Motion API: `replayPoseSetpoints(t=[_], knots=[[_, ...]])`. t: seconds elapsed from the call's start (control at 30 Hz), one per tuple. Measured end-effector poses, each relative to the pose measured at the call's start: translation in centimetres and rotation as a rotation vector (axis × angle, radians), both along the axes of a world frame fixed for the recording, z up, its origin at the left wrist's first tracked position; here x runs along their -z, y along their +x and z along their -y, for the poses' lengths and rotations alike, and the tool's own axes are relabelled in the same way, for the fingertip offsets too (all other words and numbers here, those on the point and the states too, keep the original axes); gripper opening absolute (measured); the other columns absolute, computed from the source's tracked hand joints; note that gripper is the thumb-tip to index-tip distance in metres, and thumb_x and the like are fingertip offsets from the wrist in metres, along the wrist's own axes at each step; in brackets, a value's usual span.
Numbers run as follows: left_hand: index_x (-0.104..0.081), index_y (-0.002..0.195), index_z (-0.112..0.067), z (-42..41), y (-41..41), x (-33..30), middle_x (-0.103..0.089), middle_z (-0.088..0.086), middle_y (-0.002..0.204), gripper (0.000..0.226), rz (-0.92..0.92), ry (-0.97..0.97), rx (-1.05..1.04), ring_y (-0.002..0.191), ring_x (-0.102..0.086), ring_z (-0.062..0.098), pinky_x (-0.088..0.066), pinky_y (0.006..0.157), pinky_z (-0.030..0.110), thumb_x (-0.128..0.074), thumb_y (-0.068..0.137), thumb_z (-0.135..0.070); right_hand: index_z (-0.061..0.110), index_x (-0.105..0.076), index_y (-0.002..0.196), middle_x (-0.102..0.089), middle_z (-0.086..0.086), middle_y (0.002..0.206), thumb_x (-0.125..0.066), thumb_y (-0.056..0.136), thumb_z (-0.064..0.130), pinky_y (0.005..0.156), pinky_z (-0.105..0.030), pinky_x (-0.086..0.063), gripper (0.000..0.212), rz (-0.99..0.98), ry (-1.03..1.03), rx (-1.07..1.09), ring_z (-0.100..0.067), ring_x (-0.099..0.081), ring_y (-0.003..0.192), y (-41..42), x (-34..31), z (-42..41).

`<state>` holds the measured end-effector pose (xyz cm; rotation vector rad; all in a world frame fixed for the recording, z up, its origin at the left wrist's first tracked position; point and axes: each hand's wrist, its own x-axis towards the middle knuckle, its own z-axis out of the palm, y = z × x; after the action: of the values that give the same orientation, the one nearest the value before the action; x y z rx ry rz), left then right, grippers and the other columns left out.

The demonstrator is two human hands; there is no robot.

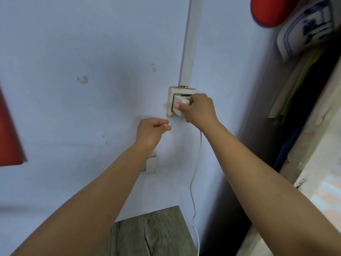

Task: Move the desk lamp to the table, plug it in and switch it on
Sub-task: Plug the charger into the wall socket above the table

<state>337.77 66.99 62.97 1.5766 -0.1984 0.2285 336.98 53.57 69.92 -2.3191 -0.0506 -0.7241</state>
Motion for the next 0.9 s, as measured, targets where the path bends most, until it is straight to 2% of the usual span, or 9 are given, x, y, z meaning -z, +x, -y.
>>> replayPoseSetpoints(t=[0.07, 0.17, 0.3, 0.43, 0.53, 0.63, 0.7, 0.8, 0.9], knots=[[-0.069, 0.104, -0.007, 0.1, -0.9, 0.2, -0.072, 0.008, 0.097, 0.021, 0.004, 0.027, 0.009, 0.092, -0.062, 0.013, -0.046, 0.086, 0.026, -0.059, 0.086, -0.006, 0.008, -0.052, 0.081, -0.069, -0.016, 0.083, -0.071, 0.078, 0.042, 0.068, -0.043, -0.056, 0.039, 0.020, 0.197, -0.062, -0.028, -0.068, 0.068, -1.5, 1.9, 0.8], [-0.070, 0.104, -0.007, 0.0, -1.7, 0.5, -0.072, 0.007, 0.098, 0.020, 0.019, 0.058, 0.040, 0.086, -0.062, 0.009, -0.047, 0.079, 0.022, -0.061, 0.086, -0.009, 0.011, -0.055, 0.081, -0.068, -0.005, 0.067, -0.069, 0.082, 0.032, 0.059, -0.030, -0.054, 0.025, 0.090, 0.371, -0.161, -0.012, -0.064, 0.055, -3.9, 7.2, 1.9], [-0.071, 0.094, -0.018, 0.9, -3.2, 1.0, -0.073, -0.001, 0.089, 0.011, 0.023, 0.058, 0.172, 0.082, -0.062, 0.010, -0.049, 0.070, 0.020, -0.062, 0.088, -0.020, 0.000, -0.056, 0.081, -0.064, -0.004, 0.065, -0.056, 0.093, 0.015, 0.063, -0.018, -0.049, 0.019, 0.005, 0.489, -0.319, -0.014, -0.061, 0.064, -6.2, 14.8, 3.1], [-0.072, 0.088, -0.025, 2.6, -4.1, 2.3, -0.074, -0.009, 0.087, 0.008, 0.013, 0.183, 0.352, 0.078, -0.064, 0.001, -0.050, 0.065, 0.013, -0.066, 0.084, -0.029, 0.003, -0.060, 0.080, -0.063, -0.004, 0.069, -0.042, 0.099, 0.012, 0.069, -0.020, -0.045, 0.028, -0.166, 0.397, -0.357, -0.006, -0.055, 0.065, -7.1, 19.5, 3.0], [-0.074, 0.090, -0.020, 3.1, -4.2, 3.7, -0.073, -0.009, 0.084, 0.013, 0.027, 0.321, 0.387, 0.074, -0.066, -0.006, -0.051, 0.067, 0.006, -0.073, 0.078, -0.015, 0.012, -0.058, 0.077, -0.063, -0.004, 0.075, -0.039, 0.101, 0.016, 0.075, -0.032, -0.047, 0.030, -0.232, 0.235, -0.357, -0.013, -0.056, 0.072, -7.0, 20.5, 2.8], [-0.074, 0.081, -0.012, 2.7, -4.0, 4.7, -0.071, -0.004, 0.076, 0.009, 0.098, 0.566, 0.292, 0.069, -0.064, 0.005, -0.052, 0.071, 0.019, -0.074, 0.075, -0.006, 0.017, -0.053, 0.073, -0.064, -0.009, 0.084, -0.039, 0.099, 0.013, 0.082, -0.041, -0.049, 0.030, -0.309, 0.065, -0.342, -0.025, -0.060, 0.083, -6.3, 21.4, 2.4], [-0.072, 0.077, -0.010, 2.1, -3.6, 5.2, -0.072, 0.003, 0.078, 0.006, 0.159, 0.734, 0.187, 0.070, -0.063, 0.012, -0.052, 0.071, 0.026, -0.071, 0.074, -0.004, 0.011, -0.060, 0.080, -0.062, -0.012, 0.094, -0.040, 0.097, 0.011, 0.081, -0.037, -0.048, 0.027, -0.393, -0.015, -0.313, -0.026, -0.059, 0.087, -5.7, 22.7, 2.1], [-0.069, 0.074, -0.010, 0.4, -2.7, 6.1, -0.070, 0.004, 0.080, 0.007, 0.219, 0.882, 0.009, 0.074, -0.062, 0.018, -0.045, 0.063, 0.016, -0.065, 0.074, -0.004, 0.005, -0.064, 0.088, -0.060, -0.012, 0.099, -0.041, 0.094, 0.008, 0.077, -0.029, -0.044, 0.025, -0.495, -0.056, -0.300, -0.023, -0.058, 0.088, -5.1, 25.0, 1.4], [-0.065, 0.071, -0.011, -1.6, -1.5, 6.8, -0.071, 0.005, 0.083, 0.008, 0.192, 0.922, -0.108, 0.079, -0.063, 0.023, -0.043, 0.065, 0.022, -0.063, 0.074, -0.004, 0.014, -0.052, 0.066, -0.066, -0.016, 0.098, -0.041, 0.090, 0.000, 0.073, -0.031, -0.044, 0.030, -0.541, 0.025, -0.299, -0.027, -0.061, 0.090, -4.1, 26.7, -0.2]])
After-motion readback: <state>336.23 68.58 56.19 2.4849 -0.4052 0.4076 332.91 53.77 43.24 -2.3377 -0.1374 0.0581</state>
